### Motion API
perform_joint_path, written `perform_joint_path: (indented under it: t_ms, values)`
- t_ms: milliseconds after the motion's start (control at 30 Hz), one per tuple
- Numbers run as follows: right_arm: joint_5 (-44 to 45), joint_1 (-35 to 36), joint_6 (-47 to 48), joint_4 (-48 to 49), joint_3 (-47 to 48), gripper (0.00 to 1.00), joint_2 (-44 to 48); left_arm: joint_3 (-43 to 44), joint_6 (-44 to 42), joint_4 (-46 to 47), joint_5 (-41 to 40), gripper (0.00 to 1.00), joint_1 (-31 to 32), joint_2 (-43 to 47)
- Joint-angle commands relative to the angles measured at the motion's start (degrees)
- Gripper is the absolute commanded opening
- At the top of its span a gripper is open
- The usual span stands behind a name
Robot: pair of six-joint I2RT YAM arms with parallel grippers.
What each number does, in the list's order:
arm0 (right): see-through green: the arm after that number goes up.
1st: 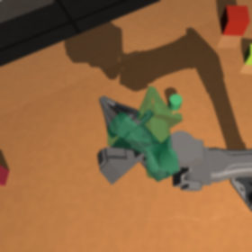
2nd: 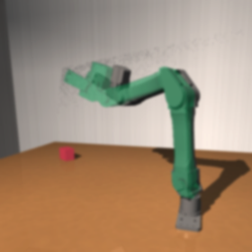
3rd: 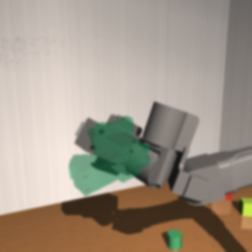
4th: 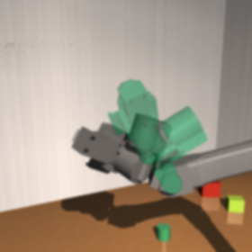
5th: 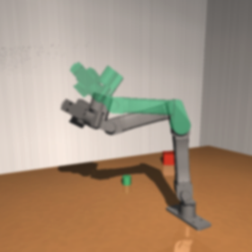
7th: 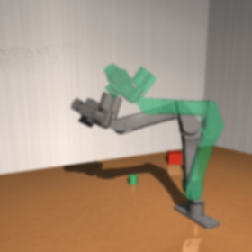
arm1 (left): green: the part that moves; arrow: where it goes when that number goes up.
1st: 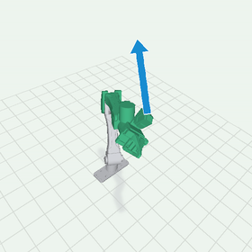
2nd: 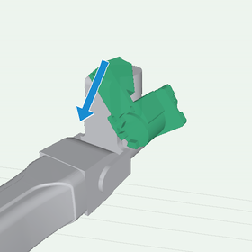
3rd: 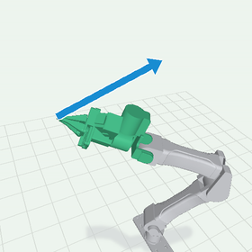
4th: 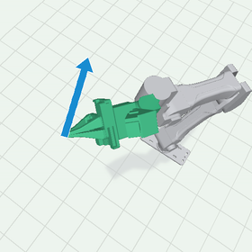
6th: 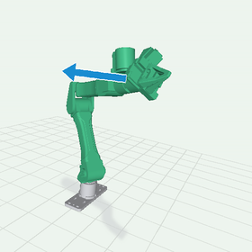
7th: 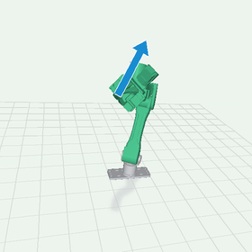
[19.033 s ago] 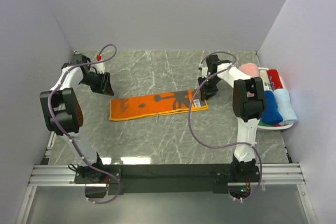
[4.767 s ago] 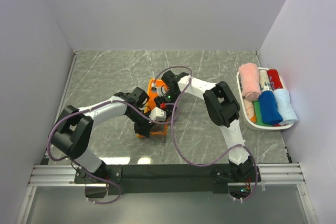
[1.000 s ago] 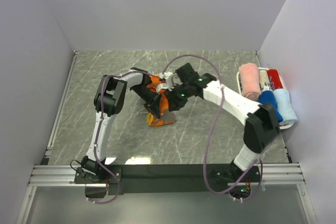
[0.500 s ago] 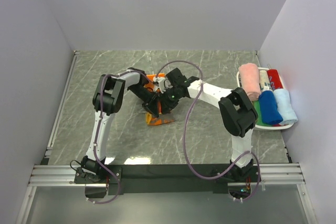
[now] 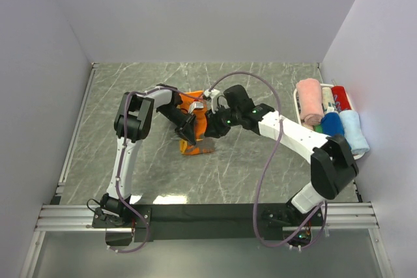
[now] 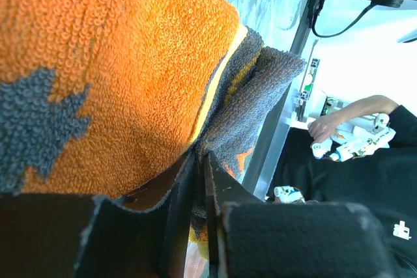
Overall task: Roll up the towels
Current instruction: Roll the towel
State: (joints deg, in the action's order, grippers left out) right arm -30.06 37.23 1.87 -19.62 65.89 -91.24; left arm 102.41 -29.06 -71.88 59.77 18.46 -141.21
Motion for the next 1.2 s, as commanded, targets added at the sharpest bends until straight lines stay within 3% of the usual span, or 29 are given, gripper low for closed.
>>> perform_joint_path:
  t_ms: [0, 267, 700, 933, 1067, 1167]
  values:
    - [1.1, 0.3, 0.5, 3.9, -1.6, 0.31, 1.9, -0.3, -3.4, 9.3, -12.0, 0.2, -1.2, -2.4]
    - [1.9, 1.7, 3.8, 1.9, 1.7, 0.29, -7.0, 0.7, -3.5, 8.3, -12.1, 0.2, -1.2, -3.2]
    - [5.3, 2.2, 0.5, 5.0, 2.1, 0.29, -17.5, -0.5, -2.8, 8.7, -11.0, 0.26, -3.2, -2.4]
    - [3.5, 2.2, -1.2, 2.0, 4.7, 0.29, -20.8, -7.1, -7.0, 9.0, -6.9, 0.4, -9.2, 3.6]
    - [1.5, 2.3, -1.8, 0.7, 6.1, 0.29, -22.1, -12.0, -7.5, 10.7, 0.5, 0.5, -12.7, 8.2]
    - [0.3, 2.4, -3.9, 0.6, 6.5, 0.3, -22.3, -14.2, -7.7, 10.6, 2.2, 0.52, -15.1, 10.9]
